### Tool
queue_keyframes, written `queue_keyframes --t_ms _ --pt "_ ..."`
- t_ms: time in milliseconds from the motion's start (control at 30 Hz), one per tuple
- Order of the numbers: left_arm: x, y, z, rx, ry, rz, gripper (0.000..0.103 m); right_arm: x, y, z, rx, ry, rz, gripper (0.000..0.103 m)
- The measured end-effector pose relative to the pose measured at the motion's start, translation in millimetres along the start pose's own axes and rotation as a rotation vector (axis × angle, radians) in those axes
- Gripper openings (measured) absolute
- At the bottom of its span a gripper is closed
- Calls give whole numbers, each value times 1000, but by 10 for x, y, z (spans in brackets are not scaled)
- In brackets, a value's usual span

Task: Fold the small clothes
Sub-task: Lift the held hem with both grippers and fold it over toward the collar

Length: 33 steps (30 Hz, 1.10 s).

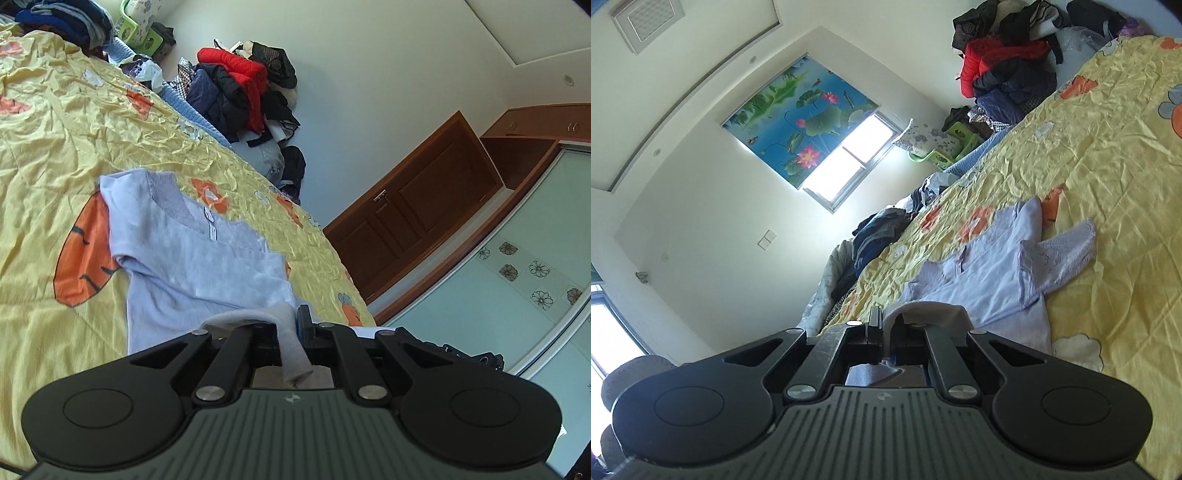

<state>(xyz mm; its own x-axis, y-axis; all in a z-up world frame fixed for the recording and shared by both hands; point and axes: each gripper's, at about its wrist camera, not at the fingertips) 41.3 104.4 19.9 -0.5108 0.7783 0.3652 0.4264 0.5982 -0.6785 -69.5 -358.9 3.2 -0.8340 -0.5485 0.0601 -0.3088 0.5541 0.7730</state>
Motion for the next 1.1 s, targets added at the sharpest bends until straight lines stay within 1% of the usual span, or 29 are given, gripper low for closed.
queue_keyframes --t_ms 133,300,367,500,567,800,1000,1100 --pt "-54 10 -95 9 -9 -11 4 -51 -28 -68 12 -6 15 9" --pt "-144 -3 -218 -3 -32 -49 4 -135 -44 -152 24 -20 22 9" --pt "-211 -12 -281 -14 -36 -84 4 -193 -50 -190 33 -22 26 9" --pt "-351 -83 -390 -61 -49 -187 4 -351 -62 -292 62 -24 47 9" --pt "-417 -119 -435 -81 -58 -219 4 -447 -72 -348 80 -25 63 9" --pt "-671 -231 -619 -191 -96 -316 4 -751 -189 -503 92 -44 108 9" --pt "-932 -200 -814 -231 -94 -375 4 -985 -417 -630 57 -67 139 9" --pt "-1083 -161 -931 -239 -81 -394 4 -1117 -522 -680 39 -66 155 9"
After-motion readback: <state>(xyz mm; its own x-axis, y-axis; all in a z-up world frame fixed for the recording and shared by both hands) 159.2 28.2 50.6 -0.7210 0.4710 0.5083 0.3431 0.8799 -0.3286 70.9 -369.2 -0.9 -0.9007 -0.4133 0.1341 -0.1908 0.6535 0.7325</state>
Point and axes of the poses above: each gripper's, at about its wrist camera, not at the fingertips, and x roughly against the way its jaws point, y to its left, z to its underside, and after that the axes turned 6 degrees about -z, right-handed
